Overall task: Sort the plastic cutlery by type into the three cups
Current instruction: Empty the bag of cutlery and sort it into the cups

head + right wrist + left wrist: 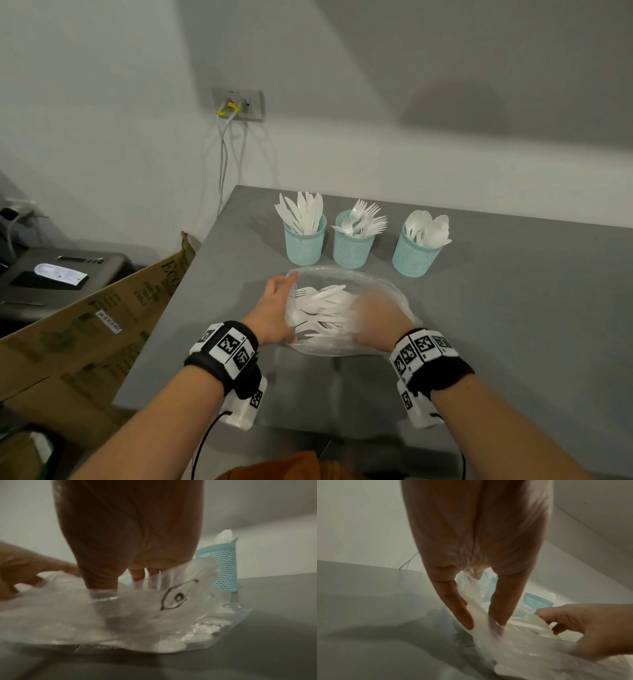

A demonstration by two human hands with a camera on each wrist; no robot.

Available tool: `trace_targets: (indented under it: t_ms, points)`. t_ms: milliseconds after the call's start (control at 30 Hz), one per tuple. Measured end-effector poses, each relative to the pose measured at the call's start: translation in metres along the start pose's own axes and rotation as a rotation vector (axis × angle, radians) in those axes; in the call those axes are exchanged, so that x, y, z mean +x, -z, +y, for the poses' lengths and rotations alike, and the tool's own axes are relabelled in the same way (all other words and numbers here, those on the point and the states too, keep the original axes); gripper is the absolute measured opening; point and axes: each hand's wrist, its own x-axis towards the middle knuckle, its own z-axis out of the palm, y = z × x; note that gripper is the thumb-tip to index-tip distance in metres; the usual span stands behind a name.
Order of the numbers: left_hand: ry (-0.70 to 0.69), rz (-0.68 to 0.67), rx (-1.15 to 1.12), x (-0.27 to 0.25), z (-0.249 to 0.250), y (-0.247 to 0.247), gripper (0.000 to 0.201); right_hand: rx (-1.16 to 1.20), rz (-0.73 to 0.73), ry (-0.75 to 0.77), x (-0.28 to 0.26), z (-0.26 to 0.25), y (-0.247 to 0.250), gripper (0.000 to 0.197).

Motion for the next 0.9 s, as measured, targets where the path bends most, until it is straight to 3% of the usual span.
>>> trace_targets:
  t_ms: [167,433,700,900]
  points:
    - [-0.002,0.004,-0.015,0.003,0.004,0.002,0.12,-0.112,-0.026,0.041,0.005,-0.012,0.002,0.061]
    - [-0.03,0.011,-0.004,0.003,0.004,0.001,0.118,-0.083,-0.053,0.008,0.005,-0.013,0.001,0.065]
    - [-0.032,0.016,-0.024,0.002,0.009,0.002,0.12,-0.203,-0.007,0.007,0.001,-0.016,-0.002,0.07]
    - [-0.031,0.015,-0.03,0.001,0.014,0.005,0.119,-0.107,-0.031,0.029,0.004,-0.02,0.002,0.051]
